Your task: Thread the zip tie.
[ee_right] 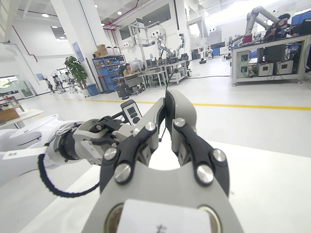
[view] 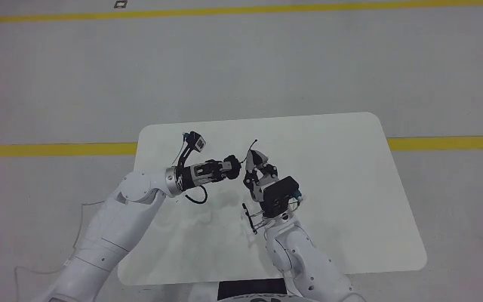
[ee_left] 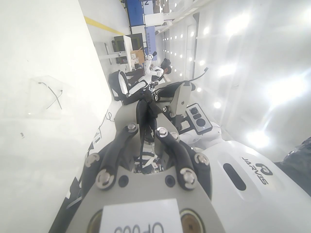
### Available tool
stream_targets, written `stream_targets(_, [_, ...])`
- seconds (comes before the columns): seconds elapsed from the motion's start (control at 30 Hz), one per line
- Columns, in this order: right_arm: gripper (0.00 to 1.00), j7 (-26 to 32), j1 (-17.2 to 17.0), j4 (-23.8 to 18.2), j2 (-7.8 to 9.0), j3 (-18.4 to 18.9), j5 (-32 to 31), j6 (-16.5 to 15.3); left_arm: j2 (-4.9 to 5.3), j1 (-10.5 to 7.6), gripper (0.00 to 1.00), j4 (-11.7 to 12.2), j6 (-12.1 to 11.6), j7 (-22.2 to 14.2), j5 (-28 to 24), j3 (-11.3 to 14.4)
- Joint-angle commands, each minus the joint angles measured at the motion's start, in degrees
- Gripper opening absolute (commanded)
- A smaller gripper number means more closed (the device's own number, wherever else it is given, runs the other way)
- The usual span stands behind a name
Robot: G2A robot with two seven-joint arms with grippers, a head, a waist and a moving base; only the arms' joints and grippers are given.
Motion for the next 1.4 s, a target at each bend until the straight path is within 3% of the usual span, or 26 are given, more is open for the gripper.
stream_targets(0.0, [0.0,0.08,-0.02,-0.07,0.01,0.03,-0.07,-0.18,0.0,0.0,0.0,0.0,0.0,0.0,0.0,0.0])
stream_targets(1.37, [0.0,1.17,-0.42,0.24,-0.13,0.2,-0.42,-1.09,0.0,0.0,0.0,0.0,0.0,0.0,0.0,0.0])
